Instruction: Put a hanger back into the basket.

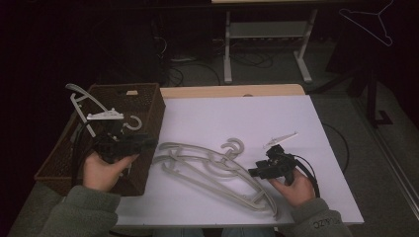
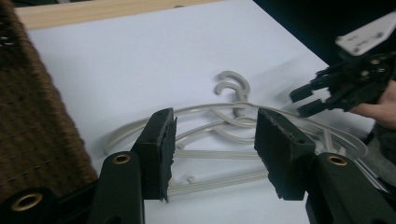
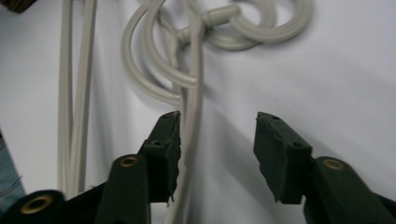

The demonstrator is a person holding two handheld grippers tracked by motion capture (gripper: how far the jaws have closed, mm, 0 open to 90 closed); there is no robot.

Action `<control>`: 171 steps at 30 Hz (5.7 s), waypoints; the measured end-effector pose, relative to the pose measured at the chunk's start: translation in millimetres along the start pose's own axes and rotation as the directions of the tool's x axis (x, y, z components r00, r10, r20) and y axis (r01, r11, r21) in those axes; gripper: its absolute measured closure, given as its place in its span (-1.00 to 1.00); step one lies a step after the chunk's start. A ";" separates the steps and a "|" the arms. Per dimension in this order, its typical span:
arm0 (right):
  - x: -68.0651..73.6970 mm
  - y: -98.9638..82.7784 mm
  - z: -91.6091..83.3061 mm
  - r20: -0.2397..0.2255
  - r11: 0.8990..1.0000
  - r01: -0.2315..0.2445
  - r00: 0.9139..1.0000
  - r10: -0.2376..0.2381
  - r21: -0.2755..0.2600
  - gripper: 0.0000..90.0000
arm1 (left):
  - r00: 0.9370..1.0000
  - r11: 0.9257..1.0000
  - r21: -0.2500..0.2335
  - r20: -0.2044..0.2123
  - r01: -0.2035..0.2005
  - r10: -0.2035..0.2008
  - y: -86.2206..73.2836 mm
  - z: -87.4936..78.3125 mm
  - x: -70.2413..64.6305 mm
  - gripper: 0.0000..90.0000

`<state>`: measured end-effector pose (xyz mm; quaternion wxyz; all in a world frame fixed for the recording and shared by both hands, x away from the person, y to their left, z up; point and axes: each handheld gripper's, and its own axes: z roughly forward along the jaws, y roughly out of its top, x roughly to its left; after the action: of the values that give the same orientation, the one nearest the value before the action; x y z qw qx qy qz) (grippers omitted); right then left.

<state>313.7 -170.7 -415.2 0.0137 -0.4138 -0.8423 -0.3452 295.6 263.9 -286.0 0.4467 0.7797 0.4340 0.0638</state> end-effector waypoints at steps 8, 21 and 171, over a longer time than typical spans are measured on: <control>-0.1 2.2 18.0 -0.045 0.996 -0.015 0.999 0.019 0.089 0.50 | 0.999 1.000 0.017 0.037 -0.007 0.006 -5.8 13.7 -11.2 0.05; -2.5 1.9 16.0 -0.082 0.990 -0.105 0.990 0.113 0.096 0.78 | 0.997 0.999 0.040 0.073 -0.001 -0.002 -12.5 32.3 -20.1 0.04; 39.1 0.4 -26.2 -0.139 0.954 -0.188 0.977 0.159 -0.232 0.81 | 0.858 0.927 0.030 0.371 0.373 -0.357 -26.9 113.4 -25.0 0.81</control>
<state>281.4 -159.2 -383.0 0.0430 -0.4638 -0.7514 -0.4674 318.8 178.9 -366.2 0.5408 0.6715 0.4804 -0.1605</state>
